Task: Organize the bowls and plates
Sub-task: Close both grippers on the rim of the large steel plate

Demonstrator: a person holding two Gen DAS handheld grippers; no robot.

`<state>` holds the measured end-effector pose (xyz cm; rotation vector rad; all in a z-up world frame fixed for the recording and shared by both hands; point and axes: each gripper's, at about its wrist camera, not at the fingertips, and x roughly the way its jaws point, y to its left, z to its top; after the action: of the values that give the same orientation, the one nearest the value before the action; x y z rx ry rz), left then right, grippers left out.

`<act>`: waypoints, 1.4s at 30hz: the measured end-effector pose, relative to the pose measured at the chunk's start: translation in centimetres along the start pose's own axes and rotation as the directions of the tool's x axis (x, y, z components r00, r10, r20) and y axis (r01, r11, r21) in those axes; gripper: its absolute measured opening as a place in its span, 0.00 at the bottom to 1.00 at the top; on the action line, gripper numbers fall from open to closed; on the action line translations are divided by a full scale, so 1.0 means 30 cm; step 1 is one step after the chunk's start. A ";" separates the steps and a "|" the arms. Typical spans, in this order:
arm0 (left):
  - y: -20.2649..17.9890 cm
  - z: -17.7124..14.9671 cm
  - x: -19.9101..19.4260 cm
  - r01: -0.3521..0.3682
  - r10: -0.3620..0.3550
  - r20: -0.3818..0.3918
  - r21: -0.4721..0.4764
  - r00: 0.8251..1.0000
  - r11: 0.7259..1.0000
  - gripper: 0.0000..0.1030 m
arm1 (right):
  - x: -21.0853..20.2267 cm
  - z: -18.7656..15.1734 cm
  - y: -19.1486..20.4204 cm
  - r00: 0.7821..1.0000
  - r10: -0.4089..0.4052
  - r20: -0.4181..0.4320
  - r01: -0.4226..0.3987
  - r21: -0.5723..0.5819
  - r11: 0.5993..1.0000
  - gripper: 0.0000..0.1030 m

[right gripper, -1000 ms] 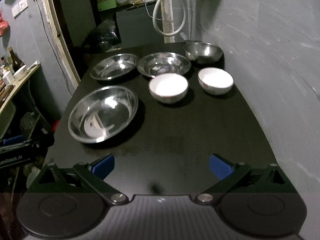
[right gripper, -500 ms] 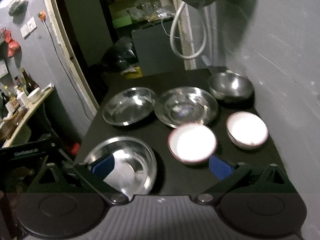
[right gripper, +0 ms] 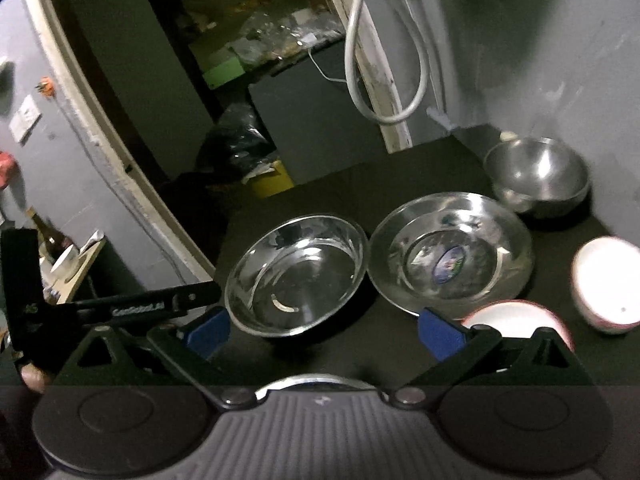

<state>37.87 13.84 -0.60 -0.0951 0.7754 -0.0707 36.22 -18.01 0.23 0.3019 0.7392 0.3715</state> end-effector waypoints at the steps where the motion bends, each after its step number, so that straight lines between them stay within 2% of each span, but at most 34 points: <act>1: 0.013 0.009 0.029 0.014 -0.014 -0.012 0.001 1.000 1.000 0.99 | 0.031 0.001 0.002 1.000 -0.008 -0.005 0.008 0.009 1.000 0.96; 8: 0.060 0.040 0.172 0.076 -0.076 -0.067 -0.003 0.995 0.997 0.96 | 0.197 0.006 0.010 0.998 -0.040 -0.043 0.043 0.058 0.997 0.85; 16: 0.074 0.037 0.229 0.193 -0.195 -0.085 -0.039 0.977 0.980 0.64 | 0.291 0.001 0.013 0.994 -0.062 -0.093 0.071 0.103 0.992 0.68; 18: 0.073 0.034 0.235 0.210 -0.213 -0.089 -0.046 0.973 0.977 0.49 | 0.307 0.004 0.012 0.992 -0.070 -0.103 0.082 0.109 0.991 0.62; 20: 0.076 0.030 0.243 0.224 -0.229 -0.095 -0.062 0.969 0.973 0.42 | 0.320 0.004 0.017 0.990 -0.088 -0.111 0.100 0.105 0.989 0.57; 25: 0.086 0.025 0.247 0.221 -0.228 -0.083 -0.085 0.970 0.972 0.35 | 0.341 -0.001 0.027 0.987 -0.107 -0.119 0.119 0.097 0.988 0.40; 27: 0.095 0.021 0.246 0.214 -0.223 -0.081 -0.100 0.972 0.972 0.23 | 0.344 -0.004 0.028 0.987 -0.111 -0.115 0.122 0.093 0.988 0.27; 29: 0.108 0.017 0.245 0.207 -0.218 -0.081 -0.119 0.973 0.971 0.16 | 0.343 -0.007 0.033 0.986 -0.123 -0.112 0.133 0.083 0.988 0.25; 32: 0.128 0.003 0.230 0.212 -0.224 -0.075 -0.140 0.972 0.967 0.13 | 0.334 -0.012 0.034 0.987 -0.117 -0.111 0.127 0.082 0.989 0.24; 42: 0.111 -0.050 0.099 0.197 -0.202 -0.023 -0.132 0.979 0.971 0.14 | 0.246 -0.015 0.040 0.994 -0.072 -0.081 0.075 0.035 0.997 0.24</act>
<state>39.03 16.77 -4.10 -0.2954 0.8047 -0.2141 40.66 -13.72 -4.02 0.2959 0.8342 0.3010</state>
